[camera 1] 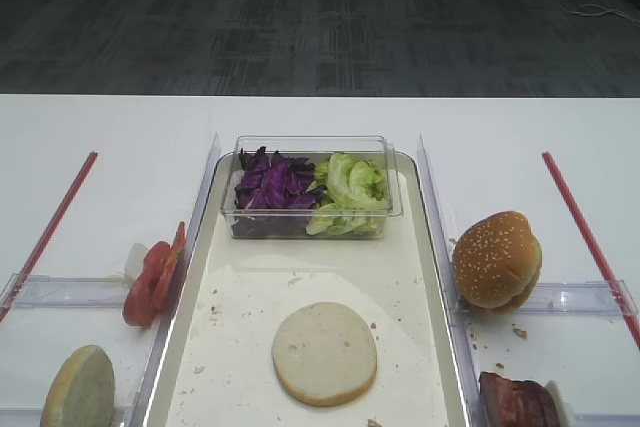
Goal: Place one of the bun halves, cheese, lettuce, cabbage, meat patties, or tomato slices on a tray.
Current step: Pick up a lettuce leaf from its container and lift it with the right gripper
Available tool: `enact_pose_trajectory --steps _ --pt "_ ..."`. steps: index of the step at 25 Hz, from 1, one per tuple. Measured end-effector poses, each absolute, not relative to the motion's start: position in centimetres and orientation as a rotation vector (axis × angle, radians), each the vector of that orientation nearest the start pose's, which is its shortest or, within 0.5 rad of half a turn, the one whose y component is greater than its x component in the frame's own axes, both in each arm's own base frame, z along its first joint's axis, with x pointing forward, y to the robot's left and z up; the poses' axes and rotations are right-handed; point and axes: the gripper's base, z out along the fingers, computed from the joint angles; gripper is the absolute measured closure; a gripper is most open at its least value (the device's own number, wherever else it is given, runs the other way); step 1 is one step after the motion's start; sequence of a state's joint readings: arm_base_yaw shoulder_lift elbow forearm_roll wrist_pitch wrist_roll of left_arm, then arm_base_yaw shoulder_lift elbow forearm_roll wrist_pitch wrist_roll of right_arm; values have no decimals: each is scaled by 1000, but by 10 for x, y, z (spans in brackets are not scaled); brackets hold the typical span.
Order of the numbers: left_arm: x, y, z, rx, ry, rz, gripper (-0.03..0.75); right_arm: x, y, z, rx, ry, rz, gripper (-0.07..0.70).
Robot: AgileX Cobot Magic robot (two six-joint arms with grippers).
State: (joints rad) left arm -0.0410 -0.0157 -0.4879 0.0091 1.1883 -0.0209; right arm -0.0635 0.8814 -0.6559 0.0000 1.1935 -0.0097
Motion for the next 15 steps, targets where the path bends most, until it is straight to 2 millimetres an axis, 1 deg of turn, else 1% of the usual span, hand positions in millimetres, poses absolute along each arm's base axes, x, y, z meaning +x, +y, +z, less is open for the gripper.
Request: enact_pose_trajectory --steps 15 --pt "-12 1 264 21 2168 -24 303 202 -11 278 22 2983 13 163"
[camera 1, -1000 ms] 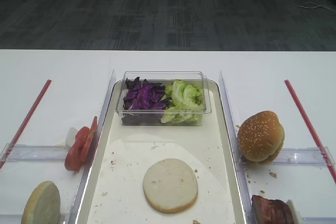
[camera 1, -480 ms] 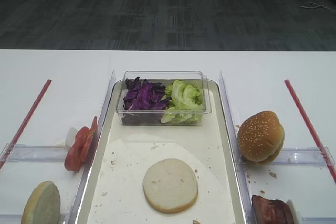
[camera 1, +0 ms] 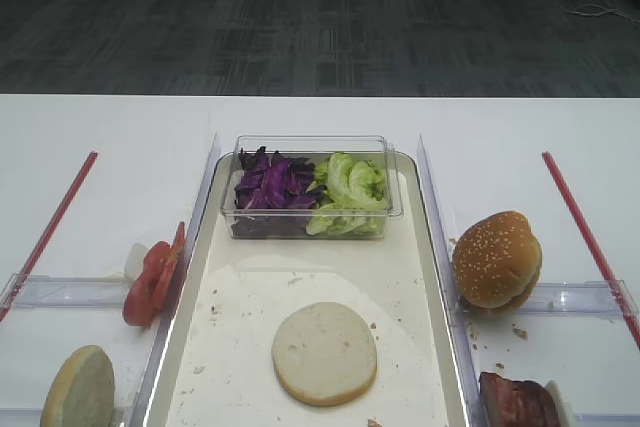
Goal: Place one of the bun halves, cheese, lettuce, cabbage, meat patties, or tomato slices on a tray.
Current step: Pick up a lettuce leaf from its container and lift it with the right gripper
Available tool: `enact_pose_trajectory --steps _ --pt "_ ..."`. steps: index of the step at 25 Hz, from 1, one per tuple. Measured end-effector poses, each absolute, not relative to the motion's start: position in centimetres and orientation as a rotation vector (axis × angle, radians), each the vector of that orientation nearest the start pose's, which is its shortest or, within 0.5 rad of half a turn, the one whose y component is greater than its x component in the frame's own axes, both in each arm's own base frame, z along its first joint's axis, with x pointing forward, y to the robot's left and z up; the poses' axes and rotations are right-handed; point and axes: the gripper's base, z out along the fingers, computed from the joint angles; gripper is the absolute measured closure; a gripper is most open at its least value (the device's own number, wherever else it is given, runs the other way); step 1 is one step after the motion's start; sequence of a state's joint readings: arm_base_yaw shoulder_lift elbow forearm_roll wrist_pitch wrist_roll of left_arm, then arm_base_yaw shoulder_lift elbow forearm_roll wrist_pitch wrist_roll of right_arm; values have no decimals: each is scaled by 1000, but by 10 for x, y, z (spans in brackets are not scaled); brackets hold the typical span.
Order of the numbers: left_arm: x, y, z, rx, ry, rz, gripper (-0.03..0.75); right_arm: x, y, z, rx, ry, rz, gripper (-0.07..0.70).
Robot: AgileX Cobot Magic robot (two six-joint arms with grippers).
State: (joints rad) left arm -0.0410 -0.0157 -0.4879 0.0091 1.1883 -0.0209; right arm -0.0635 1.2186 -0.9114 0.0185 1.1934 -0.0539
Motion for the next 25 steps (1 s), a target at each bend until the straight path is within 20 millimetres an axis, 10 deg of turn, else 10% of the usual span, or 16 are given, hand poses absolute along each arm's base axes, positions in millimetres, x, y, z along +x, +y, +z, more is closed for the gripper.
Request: enact_pose_trajectory --steps 25 --pt "-12 1 264 21 2168 -24 303 330 -17 264 -1 3019 58 163"
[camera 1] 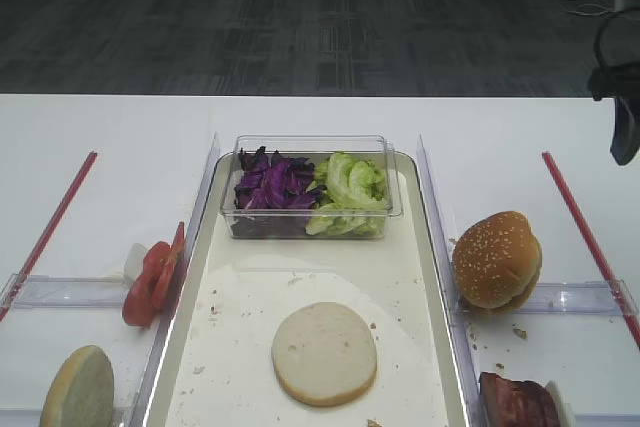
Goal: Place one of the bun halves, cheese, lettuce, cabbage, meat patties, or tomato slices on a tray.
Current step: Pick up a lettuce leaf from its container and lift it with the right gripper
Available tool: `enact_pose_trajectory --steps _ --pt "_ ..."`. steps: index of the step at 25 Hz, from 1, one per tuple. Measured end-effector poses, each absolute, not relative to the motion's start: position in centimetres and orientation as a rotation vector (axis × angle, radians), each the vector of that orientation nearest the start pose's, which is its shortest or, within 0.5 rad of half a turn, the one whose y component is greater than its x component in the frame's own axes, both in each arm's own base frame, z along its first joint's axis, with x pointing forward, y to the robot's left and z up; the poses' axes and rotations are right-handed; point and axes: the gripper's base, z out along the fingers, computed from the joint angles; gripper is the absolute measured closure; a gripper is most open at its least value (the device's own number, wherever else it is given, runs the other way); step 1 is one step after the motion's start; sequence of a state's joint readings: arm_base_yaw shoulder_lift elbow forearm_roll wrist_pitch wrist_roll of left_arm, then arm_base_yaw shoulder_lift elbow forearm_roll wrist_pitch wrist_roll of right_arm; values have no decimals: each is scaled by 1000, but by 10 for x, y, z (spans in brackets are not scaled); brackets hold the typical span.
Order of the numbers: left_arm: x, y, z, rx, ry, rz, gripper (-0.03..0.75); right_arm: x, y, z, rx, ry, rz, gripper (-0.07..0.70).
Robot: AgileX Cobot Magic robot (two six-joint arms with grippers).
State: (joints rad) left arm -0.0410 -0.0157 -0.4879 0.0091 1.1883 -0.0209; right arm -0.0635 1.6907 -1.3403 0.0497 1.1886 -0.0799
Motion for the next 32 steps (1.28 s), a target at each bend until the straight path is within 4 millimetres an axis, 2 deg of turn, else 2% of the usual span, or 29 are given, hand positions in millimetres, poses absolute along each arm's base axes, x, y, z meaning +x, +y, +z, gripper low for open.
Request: enact_pose_trajectory --steps 18,26,32 --pt "-12 1 264 21 2168 -24 303 411 -21 240 -11 3013 66 163" --pt "-12 1 264 18 2168 -26 303 422 -22 229 -12 3025 68 163" --pt "-12 2 264 -3 2168 -21 303 423 -21 227 -7 3027 93 163"
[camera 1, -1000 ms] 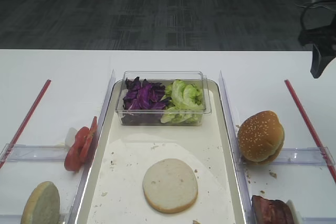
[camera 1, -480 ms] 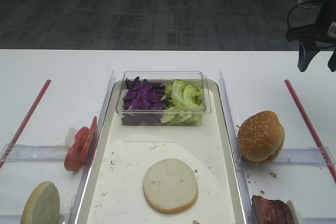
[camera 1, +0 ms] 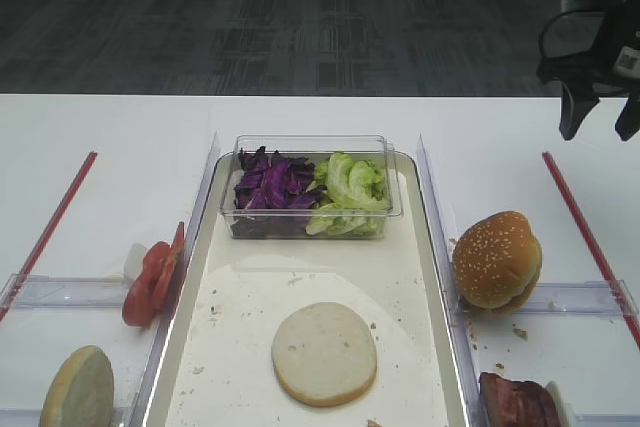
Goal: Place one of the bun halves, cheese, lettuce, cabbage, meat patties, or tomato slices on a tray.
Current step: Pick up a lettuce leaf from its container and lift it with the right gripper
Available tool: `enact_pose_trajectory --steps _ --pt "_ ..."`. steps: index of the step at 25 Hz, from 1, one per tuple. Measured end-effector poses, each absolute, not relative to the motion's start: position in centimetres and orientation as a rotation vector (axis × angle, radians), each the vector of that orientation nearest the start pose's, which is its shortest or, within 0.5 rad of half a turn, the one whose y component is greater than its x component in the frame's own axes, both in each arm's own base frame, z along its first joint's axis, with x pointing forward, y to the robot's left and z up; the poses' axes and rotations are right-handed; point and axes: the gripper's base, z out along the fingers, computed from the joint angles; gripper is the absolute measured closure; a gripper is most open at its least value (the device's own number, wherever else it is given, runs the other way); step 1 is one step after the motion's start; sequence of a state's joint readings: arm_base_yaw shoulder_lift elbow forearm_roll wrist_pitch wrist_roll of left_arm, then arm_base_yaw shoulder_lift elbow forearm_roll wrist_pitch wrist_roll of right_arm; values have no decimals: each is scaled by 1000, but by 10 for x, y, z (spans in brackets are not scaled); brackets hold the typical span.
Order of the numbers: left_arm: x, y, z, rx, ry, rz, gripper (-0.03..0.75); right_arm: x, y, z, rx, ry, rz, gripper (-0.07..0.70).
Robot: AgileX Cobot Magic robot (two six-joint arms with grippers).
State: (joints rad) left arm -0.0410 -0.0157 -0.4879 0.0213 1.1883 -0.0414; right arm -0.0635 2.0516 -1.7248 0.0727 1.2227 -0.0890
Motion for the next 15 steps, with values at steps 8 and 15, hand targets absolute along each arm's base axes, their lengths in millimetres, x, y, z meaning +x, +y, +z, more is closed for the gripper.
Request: enact_pose_trajectory --steps 8,15 --pt "-12 3 264 -6 2168 -15 303 423 28 227 -180 3025 98 163" --pt "-12 3 264 -6 2168 -15 303 415 85 228 -342 3015 112 164"
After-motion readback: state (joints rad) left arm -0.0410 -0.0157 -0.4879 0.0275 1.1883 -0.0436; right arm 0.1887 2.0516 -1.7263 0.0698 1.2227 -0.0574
